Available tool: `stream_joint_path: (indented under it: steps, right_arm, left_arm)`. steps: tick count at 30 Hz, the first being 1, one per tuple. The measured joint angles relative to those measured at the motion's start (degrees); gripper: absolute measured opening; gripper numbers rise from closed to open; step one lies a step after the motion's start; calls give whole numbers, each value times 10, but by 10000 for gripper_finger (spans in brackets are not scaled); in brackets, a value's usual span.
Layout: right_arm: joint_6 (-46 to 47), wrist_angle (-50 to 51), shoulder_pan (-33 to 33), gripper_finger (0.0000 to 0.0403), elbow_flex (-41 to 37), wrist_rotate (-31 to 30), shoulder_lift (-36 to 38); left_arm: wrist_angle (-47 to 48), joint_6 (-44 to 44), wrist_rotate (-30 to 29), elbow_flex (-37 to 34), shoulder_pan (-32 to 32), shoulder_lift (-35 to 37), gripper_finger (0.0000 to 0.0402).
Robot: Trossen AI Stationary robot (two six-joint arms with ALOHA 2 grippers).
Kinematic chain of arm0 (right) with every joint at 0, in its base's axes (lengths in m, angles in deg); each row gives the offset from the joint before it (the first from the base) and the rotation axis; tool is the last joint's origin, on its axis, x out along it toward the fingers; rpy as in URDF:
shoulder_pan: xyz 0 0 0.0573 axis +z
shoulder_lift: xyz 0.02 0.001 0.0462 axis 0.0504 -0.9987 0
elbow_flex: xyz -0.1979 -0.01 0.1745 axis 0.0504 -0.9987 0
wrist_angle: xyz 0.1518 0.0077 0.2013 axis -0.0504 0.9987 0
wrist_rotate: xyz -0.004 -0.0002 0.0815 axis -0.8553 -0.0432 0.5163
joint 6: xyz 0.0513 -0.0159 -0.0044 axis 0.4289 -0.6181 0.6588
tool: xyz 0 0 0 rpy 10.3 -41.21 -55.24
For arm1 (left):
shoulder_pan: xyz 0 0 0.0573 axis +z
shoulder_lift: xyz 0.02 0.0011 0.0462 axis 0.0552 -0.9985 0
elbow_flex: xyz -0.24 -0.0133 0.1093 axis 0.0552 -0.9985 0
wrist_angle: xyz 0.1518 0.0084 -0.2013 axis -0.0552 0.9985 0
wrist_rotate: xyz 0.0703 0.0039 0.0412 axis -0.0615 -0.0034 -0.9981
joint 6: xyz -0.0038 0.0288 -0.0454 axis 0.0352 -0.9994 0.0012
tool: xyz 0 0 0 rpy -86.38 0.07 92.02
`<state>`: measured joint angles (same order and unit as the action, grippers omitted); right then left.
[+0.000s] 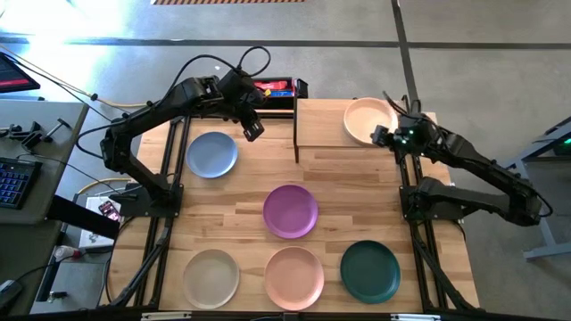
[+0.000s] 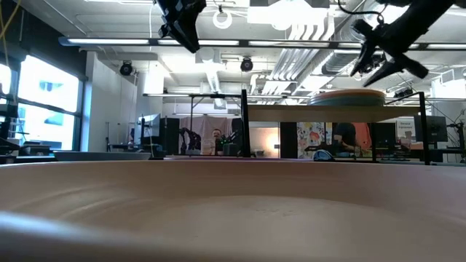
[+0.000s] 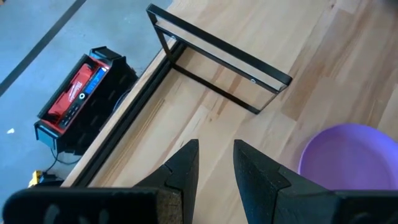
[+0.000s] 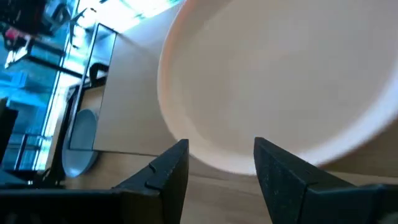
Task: Place and stack plates onto a shelf
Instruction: Stack the orange plate on top of the brown plate on the shelf
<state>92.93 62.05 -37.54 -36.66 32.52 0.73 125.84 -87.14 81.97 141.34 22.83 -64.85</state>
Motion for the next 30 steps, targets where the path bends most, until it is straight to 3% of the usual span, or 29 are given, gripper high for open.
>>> stream_joint_path:
  steps: [14, 25, 30]
  right_arm:
    - [15, -113, 55, 163, 0, 30, -59]
    - [8, -119, 56, 163, 0, 57, -124]
    - [8, -117, 56, 163, 0, 41, -131]
  left_arm:
    - [0, -1, -1, 0, 0, 0, 88]
    - [0, -9, -2, 0, 1, 0, 88]
    - [0, -2, -2, 0, 1, 0, 88]
